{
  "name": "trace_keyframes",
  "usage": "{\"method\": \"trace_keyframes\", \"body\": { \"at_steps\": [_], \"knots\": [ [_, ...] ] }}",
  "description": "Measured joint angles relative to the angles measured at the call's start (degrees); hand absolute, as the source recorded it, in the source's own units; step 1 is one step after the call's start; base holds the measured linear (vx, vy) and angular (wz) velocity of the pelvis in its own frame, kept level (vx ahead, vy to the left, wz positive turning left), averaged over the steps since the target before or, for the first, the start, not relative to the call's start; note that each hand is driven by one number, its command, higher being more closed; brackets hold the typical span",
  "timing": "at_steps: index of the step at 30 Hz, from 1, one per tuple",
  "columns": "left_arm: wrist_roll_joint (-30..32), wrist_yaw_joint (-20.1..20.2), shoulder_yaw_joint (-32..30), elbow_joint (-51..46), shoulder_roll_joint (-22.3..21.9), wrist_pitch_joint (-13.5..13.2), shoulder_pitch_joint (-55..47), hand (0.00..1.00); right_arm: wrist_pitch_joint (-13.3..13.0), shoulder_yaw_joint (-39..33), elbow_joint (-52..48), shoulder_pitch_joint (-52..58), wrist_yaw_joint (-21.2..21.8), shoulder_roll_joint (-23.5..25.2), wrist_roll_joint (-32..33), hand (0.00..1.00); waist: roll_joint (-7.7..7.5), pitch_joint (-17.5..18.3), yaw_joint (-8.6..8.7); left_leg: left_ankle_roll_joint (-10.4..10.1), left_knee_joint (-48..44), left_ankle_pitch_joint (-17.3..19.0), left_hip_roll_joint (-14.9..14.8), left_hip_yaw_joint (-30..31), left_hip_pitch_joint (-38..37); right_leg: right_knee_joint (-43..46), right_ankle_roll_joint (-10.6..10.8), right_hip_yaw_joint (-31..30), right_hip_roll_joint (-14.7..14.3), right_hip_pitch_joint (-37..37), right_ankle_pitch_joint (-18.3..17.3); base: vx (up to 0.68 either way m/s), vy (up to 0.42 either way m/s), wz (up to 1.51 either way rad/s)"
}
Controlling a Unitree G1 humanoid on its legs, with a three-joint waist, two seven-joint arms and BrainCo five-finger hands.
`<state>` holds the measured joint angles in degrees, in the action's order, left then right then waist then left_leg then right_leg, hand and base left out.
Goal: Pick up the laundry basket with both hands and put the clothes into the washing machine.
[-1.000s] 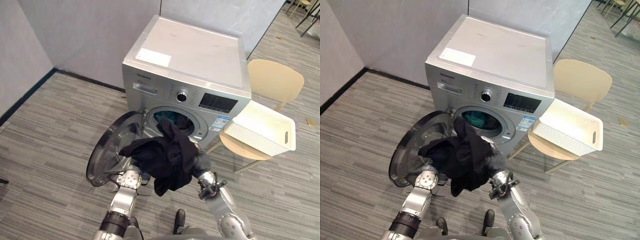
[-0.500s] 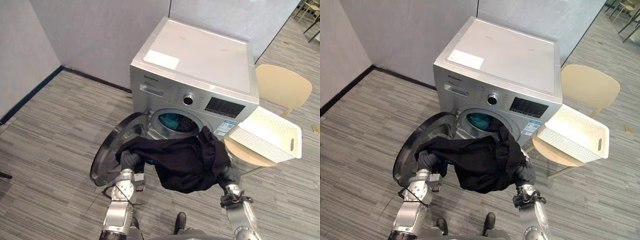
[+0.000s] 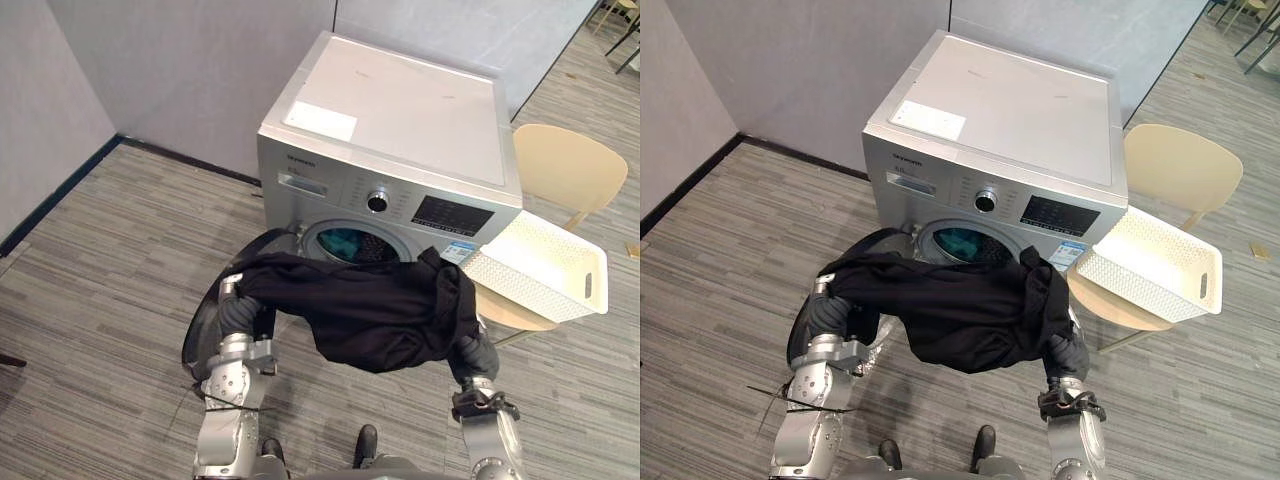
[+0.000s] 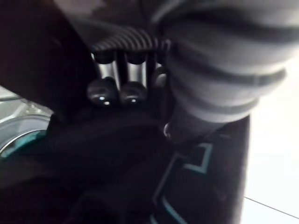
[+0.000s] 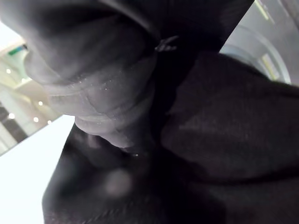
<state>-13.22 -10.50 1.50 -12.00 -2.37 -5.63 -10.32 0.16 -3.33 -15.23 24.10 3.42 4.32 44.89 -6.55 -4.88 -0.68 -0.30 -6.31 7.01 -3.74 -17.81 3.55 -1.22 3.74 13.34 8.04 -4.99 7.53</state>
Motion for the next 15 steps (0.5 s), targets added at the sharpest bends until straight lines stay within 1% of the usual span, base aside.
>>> {"method": "trace_keyframes", "body": {
  "at_steps": [3, 5, 7, 11, 13, 15],
  "knots": [
    [-0.9, -0.8, -0.7, -1.2, -0.9, 0.0, -0.7, 1.0, 0.0, -2.9, 0.6, 0.0, -1.2, 0.1, -0.5, 0.0, 0.46, -0.3, 0.03, 0.0, 0.2, 0.0, 0.1, 0.2, -0.5, -0.1, 0.0, 0.2, 0.0, 0.6, 0.0, 0.0, 0.006, 0.03],
    [-1.6, -1.0, -2.0, -1.8, -1.6, -0.1, -1.0, 1.0, -0.6, -4.9, 0.7, 0.0, -2.2, 0.3, -0.9, 0.0, 0.81, -0.5, 0.06, 0.0, 0.3, 0.0, 0.1, 0.2, -0.8, -0.1, 0.0, 0.2, 0.0, 0.8, 0.0, 0.0, 0.0, 0.0],
    [-2.6, -1.9, -3.6, -2.4, -1.7, -0.4, -1.0, 1.0, -1.7, -8.1, 1.0, -0.1, -2.8, 0.5, -1.1, 0.0, 1.18, -0.8, 0.11, 0.0, 0.3, 0.0, 0.1, 0.2, -0.8, -0.1, 0.0, 0.1, 0.0, 0.8, 0.0, 0.0, 0.0, 0.0],
    [-3.6, -2.7, -4.6, -3.4, -1.7, -1.1, -1.0, 1.0, -2.5, -10.9, 1.2, -0.2, -4.5, 0.6, -1.7, 0.0, 1.3, -0.9, 0.36, 0.0, 0.3, 0.1, 0.1, -0.2, -1.0, -0.1, 0.0, -0.2, 0.0, 0.8, 0.0, -0.02, -0.005, -0.04],
    [-4.2, -3.5, -5.5, -3.9, -1.7, -1.3, -1.0, 1.0, -3.4, -12.9, 2.6, -0.7, -4.8, 0.6, -1.8, 0.0, 1.29, -0.9, 0.48, 0.0, 0.3, 0.2, 0.1, -0.6, -1.2, -0.1, 0.0, -0.7, 0.0, 0.8, 0.0, -0.03, -0.001, -0.11],
    [-4.2, -4.2, -7.2, -4.2, -1.7, -1.6, -0.9, 1.0, -3.9, -15.3, 3.4, -1.3, -6.1, 0.5, -2.8, 0.0, 1.41, -0.9, 1.07, -0.2, 0.3, 0.7, 0.1, -1.3, -1.6, -0.1, 0.0, -1.2, 0.0, 0.8, 0.0, -0.04, -0.002, -0.16]
  ]
}}
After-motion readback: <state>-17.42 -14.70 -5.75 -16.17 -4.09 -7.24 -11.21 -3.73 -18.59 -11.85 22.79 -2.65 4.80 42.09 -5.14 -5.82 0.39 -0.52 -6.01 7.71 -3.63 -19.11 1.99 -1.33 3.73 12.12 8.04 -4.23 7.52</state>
